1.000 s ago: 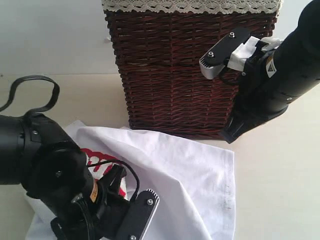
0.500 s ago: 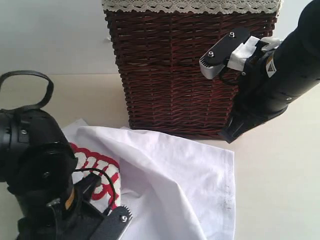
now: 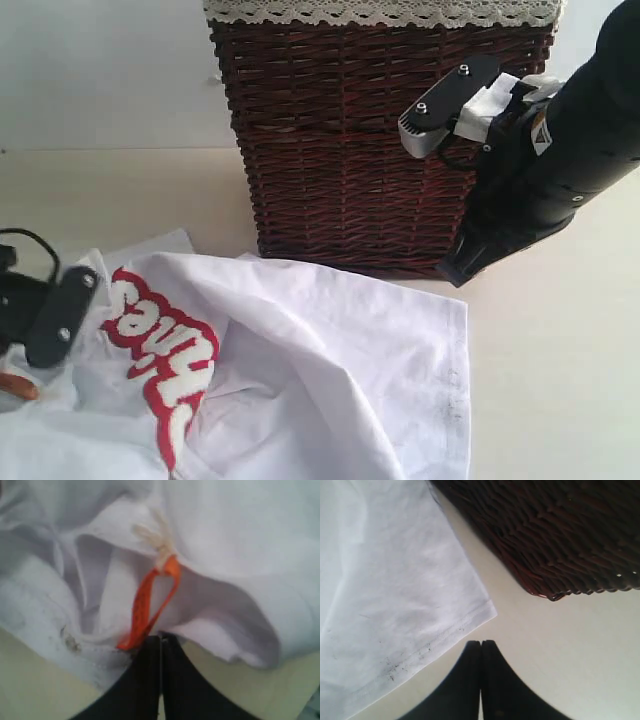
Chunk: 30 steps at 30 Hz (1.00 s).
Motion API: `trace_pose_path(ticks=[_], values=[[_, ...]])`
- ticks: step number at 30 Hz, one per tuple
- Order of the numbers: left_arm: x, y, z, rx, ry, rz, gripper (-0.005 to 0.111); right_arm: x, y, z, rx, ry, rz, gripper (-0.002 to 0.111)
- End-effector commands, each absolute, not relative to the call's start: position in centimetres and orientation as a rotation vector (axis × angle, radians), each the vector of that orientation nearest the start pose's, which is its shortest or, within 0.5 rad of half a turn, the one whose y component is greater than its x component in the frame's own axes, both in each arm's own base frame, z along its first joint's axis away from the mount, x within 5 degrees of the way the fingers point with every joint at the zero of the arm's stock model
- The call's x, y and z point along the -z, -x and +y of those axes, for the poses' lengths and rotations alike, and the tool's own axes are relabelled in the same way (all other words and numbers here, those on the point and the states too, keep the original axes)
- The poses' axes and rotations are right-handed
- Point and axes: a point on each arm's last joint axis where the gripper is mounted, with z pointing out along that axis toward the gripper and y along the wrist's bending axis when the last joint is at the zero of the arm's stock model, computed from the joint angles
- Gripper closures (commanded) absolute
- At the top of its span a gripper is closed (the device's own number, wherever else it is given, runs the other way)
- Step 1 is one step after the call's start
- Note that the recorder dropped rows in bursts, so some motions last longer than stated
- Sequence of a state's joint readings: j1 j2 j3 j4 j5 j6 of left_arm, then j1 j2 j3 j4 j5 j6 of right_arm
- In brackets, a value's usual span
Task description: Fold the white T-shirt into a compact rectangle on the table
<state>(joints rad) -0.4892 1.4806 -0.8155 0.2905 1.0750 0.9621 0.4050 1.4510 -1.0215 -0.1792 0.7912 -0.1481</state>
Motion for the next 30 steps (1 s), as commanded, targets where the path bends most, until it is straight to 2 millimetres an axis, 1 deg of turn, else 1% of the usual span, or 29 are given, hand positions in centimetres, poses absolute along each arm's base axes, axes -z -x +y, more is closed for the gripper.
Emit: trace_pose_path(ticks=[1,4,6,7,9,11,13,15,17,18,19,21,23,24,25,27,28,29,30], values=[[-20.4,-24.1,-2.7,0.433,1.858,-2.461,0.107,-26.7,-26.8,10.2,0.127,0.854,2.532,0.108],[-20.7,-25.5,1.2,0.529,1.606,-2.732,0.107,-26.8,-26.9,10.2,0.113,0.846,2.529,0.108],[-21.2,-26.3,3.2,0.589,1.418,-2.928,0.107,-26.8,-26.9,10.3,0.102,0.86,2.522,0.108],[-21.5,-26.7,3.7,0.615,1.323,-3.025,0.107,-26.8,-26.8,10.4,0.087,0.871,2.518,0.108],[-21.9,-27.3,4.3,0.654,1.213,-3.149,0.106,-26.8,-26.8,10.6,0.063,0.888,2.513,0.108],[-22.1,-27.6,4.5,0.674,1.139,-3.227,0.101,-26.7,-26.7,10.7,0.042,0.887,2.516,0.108],[-22.2,-27.9,4.5,0.69,1.121,-3.261,0.085,-26.7,-26.7,10.9,0.021,0.887,2.518,0.108],[-22.4,-28.1,4.5,0.714,1.095,-3.293,0.065,-26.7,-26.6,10.9,0.019,0.888,2.518,0.108],[-22.5,-28.3,4.7,0.746,0.992,-3.361,0.041,-26.7,-26.6,10.9,0.017,0.888,2.522,0.108],[-22.6,-28.4,4.8,0.767,0.94,-3.389,0.036,-26.7,-26.6,10.9,0.011,0.885,2.528,0.108],[-22.9,-28.5,4.9,0.786,0.864,-3.434,0.035,-26.7,-26.5,10.9,0.001,0.883,2.53,0.108],[-23.4,-28.8,4.8,0.76,0.671,-3.544,0.04,-26.7,-26.4,11.2,-0.032,0.921,2.522,0.108],[-24.3,-28.8,3.9,0.625,0.427,-3.679,0.05,-26.7,-26.2,11.7,-0.106,0.948,2.514,0.108],[-24.7,-28.8,3.3,0.563,0.412,-3.707,0.056,-26.7,-26.1,11.9,-0.147,0.958,2.51,0.108],[-25.1,-28.7,2.3,0.487,0.434,-3.72,0.063,-26.7,-26.0,12.1,-0.178,0.971,2.501,0.108],[-25.2,-28.3,0.3,0.351,0.643,-3.649,0.078,-26.7,-25.9,12.3,-0.21,0.985,2.499,0.108],[-25.1,-28.0,-0.9,0.285,0.807,-3.572,0.085,-26.7,-25.8,12.3,-0.21,0.987,2.503,0.108],[-24.7,-27.6,-2.0,0.227,0.956,-3.493,0.091,-26.7,-25.8,12.3,-0.213,0.987,2.505,0.108],[-24.4,-27.5,-2.7,0.189,1.034,-3.443,0.095,-26.7,-25.8,12.3,-0.214,0.99,2.511,0.108]])
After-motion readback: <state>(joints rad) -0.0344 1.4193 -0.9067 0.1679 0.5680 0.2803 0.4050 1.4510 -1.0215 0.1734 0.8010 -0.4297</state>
